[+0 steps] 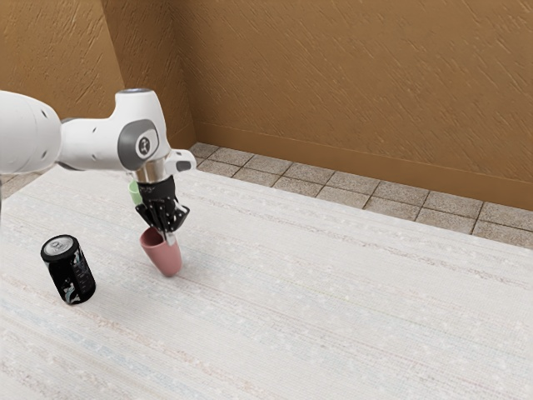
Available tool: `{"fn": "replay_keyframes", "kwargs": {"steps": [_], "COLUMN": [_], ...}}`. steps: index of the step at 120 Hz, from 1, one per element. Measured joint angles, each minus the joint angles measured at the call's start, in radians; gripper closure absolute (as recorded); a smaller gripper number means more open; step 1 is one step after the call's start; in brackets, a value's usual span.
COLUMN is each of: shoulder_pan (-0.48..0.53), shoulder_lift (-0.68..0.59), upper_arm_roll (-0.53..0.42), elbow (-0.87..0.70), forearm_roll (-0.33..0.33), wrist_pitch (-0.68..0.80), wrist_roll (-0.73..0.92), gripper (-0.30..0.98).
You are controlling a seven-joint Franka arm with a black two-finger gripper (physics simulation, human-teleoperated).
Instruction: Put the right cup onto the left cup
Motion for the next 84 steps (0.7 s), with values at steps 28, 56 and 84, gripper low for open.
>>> {"fn": "replay_keyframes", "kwargs": {"steps": [28,56,84], "shoulder_pan": [-0.007,-0.011,0.007], "shoulder_lift": [-0.015,0.002,0.063], "upper_arm_roll": [0.001,0.015,0.015], "elbow": [0.046,0.177,0.339], "forearm_roll": [0.005,0.008,0.032], "wrist_pitch": [-0.060,-0.157,-0.261], "wrist_roll": [-0.004,-0.001,0.007], "gripper": [0.79,0.79,0.79]}}
